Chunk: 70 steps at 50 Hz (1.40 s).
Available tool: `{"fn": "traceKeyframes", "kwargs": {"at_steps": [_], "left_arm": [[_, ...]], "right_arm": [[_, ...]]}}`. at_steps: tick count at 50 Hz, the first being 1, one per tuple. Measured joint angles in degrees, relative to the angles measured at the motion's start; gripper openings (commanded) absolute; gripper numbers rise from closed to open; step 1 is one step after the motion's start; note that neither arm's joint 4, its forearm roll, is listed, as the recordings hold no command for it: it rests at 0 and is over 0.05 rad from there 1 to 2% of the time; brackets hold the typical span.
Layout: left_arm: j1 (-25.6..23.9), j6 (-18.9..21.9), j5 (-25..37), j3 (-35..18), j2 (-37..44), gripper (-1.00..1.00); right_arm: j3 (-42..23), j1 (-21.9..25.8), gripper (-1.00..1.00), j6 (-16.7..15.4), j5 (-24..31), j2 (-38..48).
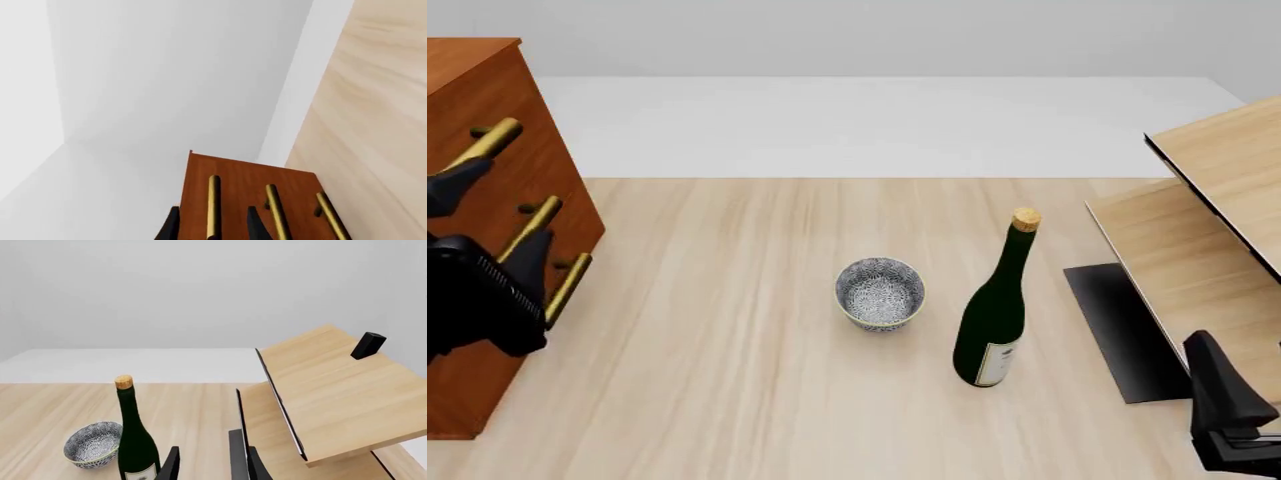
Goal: Close the bottom drawer of the cabinet and open the top drawer.
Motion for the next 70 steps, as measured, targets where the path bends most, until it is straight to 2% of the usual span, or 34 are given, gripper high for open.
{"fn": "traceKeyframes", "kwargs": {"at_steps": [25,42,70], "left_arm": [[3.2,3.2,-10.3,0.6,10.2,1.0],[7.2,4.9,-16.6,0.6,17.0,1.0],[13.6,6.6,-19.6,-0.1,20.0,1.0]], "right_arm": [[0.1,0.0,1.0,0.0,-0.1,0.0],[0.1,0.1,1.0,0.0,-0.1,0.0],[0.1,0.8,1.0,-0.3,-0.1,0.0]]}}
